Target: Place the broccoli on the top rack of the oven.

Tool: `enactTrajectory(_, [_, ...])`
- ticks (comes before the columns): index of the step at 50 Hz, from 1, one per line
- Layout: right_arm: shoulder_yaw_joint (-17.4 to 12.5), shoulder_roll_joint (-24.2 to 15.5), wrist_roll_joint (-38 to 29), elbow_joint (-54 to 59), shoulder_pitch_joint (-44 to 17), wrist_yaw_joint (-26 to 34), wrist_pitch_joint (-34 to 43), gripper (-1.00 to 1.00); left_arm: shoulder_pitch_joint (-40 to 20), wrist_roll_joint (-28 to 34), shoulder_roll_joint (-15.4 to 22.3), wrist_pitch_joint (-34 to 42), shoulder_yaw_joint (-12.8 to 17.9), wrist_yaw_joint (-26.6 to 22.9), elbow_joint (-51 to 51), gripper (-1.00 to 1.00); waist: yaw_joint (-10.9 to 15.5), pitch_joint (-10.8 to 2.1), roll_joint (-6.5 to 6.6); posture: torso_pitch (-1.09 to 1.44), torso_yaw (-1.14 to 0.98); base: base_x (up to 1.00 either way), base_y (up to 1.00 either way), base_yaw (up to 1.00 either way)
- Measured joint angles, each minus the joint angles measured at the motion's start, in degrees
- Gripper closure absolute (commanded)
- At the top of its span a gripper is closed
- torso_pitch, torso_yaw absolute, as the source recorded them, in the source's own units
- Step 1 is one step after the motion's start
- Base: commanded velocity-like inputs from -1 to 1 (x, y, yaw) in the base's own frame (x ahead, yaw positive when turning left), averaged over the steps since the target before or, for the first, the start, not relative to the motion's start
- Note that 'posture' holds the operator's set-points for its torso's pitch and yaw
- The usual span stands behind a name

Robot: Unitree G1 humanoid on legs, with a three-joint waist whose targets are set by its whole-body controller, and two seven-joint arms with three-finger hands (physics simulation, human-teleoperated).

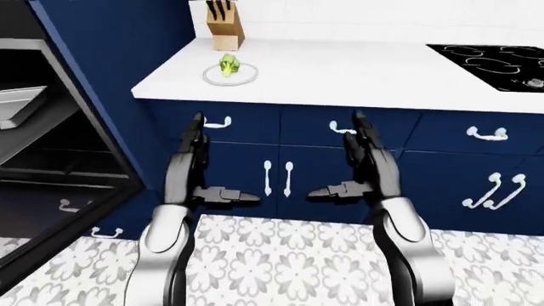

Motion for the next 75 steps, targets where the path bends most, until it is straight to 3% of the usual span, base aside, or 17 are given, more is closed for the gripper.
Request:
enactTrajectory(3, [-0.48,-0.05,0.55,-2.00,-1.00,-0.91,1.05,-1.00,-1.17,-0.53,0.26,1.03,0.20,-0.46,-0.38,-1.00,-0.54,0.03,0.25,0.00,0.00,0.07,0.00,0.97])
enactTrajectory(9, [1.86,0.18,1.20,-2.76,-2.73,-1.02,3.18,-1.00,-0.89,-0.66,1.41,2.06,3.06,-0.25,-2.28,-1.00,0.28,0.44,5.02,0.00,0.00,0.06,0.00,1.00])
enactTrajectory(11, [2.48,0.60,1.33,-2.31,-3.10,-0.89,3.78,-1.00,-0.61,-0.48,1.83,3.07,3.91,0.05,-2.54,-1.00,0.99,2.37,5.03,0.00,0.00,0.05,0.00,1.00])
enactTrajectory(13, [3.30,0.64,1.68,-1.86,-3.49,-0.54,5.15,-1.00,-0.05,-0.07,2.03,4.24,4.69,0.45,-2.57,-1.00,1.71,1.10,5.51,0.00,0.00,0.00,0.00,0.22])
enactTrajectory(20, [2.48,0.30,0.95,-5.39,-4.37,0.03,6.11,-1.00,-1.68,-0.13,2.02,3.18,3.17,-0.06,-3.17,-1.00,-0.64,-0.31,3.93,0.00,0.00,0.06,0.00,0.00])
enactTrajectory(24, [2.43,0.00,0.68,-5.18,-4.71,0.25,6.10,-1.00,-2.20,-0.22,1.88,3.84,3.26,-0.18,-3.49,-1.00,-1.45,-1.59,0.48,0.00,0.00,0.21,0.01,0.00])
enactTrajectory(28, [1.46,0.02,0.08,-4.19,-4.21,-0.11,6.61,-1.00,-1.10,-0.85,1.41,4.01,2.25,-0.66,-3.38,-1.00,-2.27,-0.70,0.81,0.00,0.00,0.27,0.04,0.00])
enactTrajectory(41, [2.76,0.44,-0.39,-6.54,-6.43,-0.38,8.45,-1.00,-0.72,-1.63,1.88,3.44,3.80,-0.69,-3.94,-1.00,-2.95,-1.03,5.19,0.00,0.00,0.27,0.16,0.00])
enactTrajectory(44, [2.69,0.52,-0.43,-6.84,-7.03,-0.37,8.41,-1.00,-0.77,-1.80,2.02,3.11,4.11,-0.64,-4.27,-1.00,-3.07,-1.40,7.23,0.00,0.00,0.26,0.29,0.00])
enactTrajectory(46, [3.14,0.97,-0.29,-6.38,-7.05,-0.29,8.37,-1.00,-0.60,-1.72,2.34,3.28,4.59,-0.47,-3.98,-1.00,-2.12,-0.50,6.94,0.00,0.00,0.26,0.29,0.00])
enactTrajectory(49, [3.93,1.10,0.21,-6.05,-6.71,-0.02,9.47,-1.00,0.15,-1.37,2.37,4.11,5.08,-0.14,-3.39,-1.00,-1.64,0.20,8.15,0.00,0.00,0.26,0.29,0.00])
enactTrajectory(60, [3.20,0.89,0.61,-7.50,-7.38,-0.42,8.78,-1.00,-0.59,-1.46,2.33,3.60,4.48,-0.24,-5.01,-1.00,-0.95,-0.62,2.45,0.00,0.00,0.26,0.29,0.00])
enactTrajectory(64, [2.23,0.47,0.31,-6.74,-6.34,-0.82,9.37,-1.00,-0.37,-1.58,1.85,4.60,3.13,-0.52,-4.11,-1.00,-2.09,0.63,2.54,0.00,0.00,0.27,0.22,0.00])
enactTrajectory(67, [2.56,0.44,-0.17,-6.35,-6.35,-0.98,9.45,-1.00,-0.71,-1.54,1.96,5.05,3.13,-0.71,-4.48,-1.00,-2.62,-0.48,1.81,0.00,0.00,0.21,0.21,0.00])
enactTrajectory(71, [2.66,0.48,-0.04,-8.32,-7.70,-0.74,9.00,-1.00,-1.52,-1.44,2.08,4.46,3.56,-0.69,-6.29,-1.00,-2.89,-0.76,4.38,0.00,0.00,0.13,0.21,0.00])
enactTrajectory(74, [2.48,0.60,0.07,-8.27,-8.21,-0.74,8.75,-1.00,-1.48,-1.50,2.22,3.82,3.72,-0.81,-6.07,-1.00,-2.54,-1.12,8.35,0.00,0.00,0.13,0.09,0.00])
enactTrajectory(75, [2.76,1.04,0.19,-7.80,-7.98,-0.75,8.93,-1.00,-1.30,-1.44,2.50,3.77,4.07,-0.80,-5.27,-1.00,-2.37,-0.93,8.30,0.00,0.00,0.13,0.00,0.00])
